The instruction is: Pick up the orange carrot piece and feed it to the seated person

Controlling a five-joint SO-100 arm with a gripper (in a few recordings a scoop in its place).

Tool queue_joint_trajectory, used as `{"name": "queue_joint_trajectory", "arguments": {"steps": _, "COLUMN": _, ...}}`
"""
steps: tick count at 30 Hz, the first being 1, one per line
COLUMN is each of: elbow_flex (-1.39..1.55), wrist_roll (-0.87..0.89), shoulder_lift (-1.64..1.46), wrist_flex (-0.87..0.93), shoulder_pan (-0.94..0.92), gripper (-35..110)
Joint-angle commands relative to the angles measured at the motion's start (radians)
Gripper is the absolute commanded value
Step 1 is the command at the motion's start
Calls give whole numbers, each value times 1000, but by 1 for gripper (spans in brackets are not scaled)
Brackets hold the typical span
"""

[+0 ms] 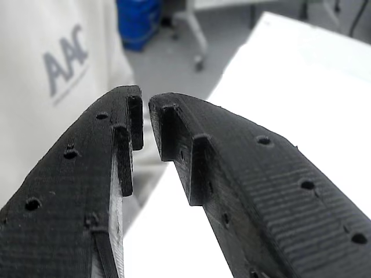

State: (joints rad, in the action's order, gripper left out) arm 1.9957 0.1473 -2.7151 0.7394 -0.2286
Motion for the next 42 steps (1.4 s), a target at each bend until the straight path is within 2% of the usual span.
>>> {"name": "queue_joint_trajectory", "arguments": {"steps": 1, "elbow_flex": 94, "wrist_roll": 29, "shoulder_lift": -184, "wrist_flex": -9, "shoulder_pan": 34, "gripper": -3}}
{"name": "queue_joint_trajectory", "arguments": {"steps": 8, "elbow_flex": 318, "wrist_roll": 28, "shoulder_lift": -440, "wrist_flex": 5, "shoulder_pan": 219, "gripper": -3}}
{"name": "queue_joint_trajectory", "arguments": {"steps": 13, "elbow_flex": 489, "wrist_roll": 23, "shoulder_lift": -586, "wrist_flex": 6, "shoulder_pan": 219, "gripper": -3}}
{"name": "queue_joint_trajectory", "arguments": {"steps": 23, "elbow_flex": 657, "wrist_roll": 34, "shoulder_lift": -589, "wrist_flex": 12, "shoulder_pan": 219, "gripper": -3}}
{"name": "queue_joint_trajectory", "arguments": {"steps": 36, "elbow_flex": 758, "wrist_roll": 23, "shoulder_lift": -591, "wrist_flex": 364, "shoulder_pan": 219, "gripper": -3}}
{"name": "queue_joint_trajectory", "arguments": {"steps": 42, "elbow_flex": 769, "wrist_roll": 20, "shoulder_lift": -592, "wrist_flex": 430, "shoulder_pan": 219, "gripper": -3}}
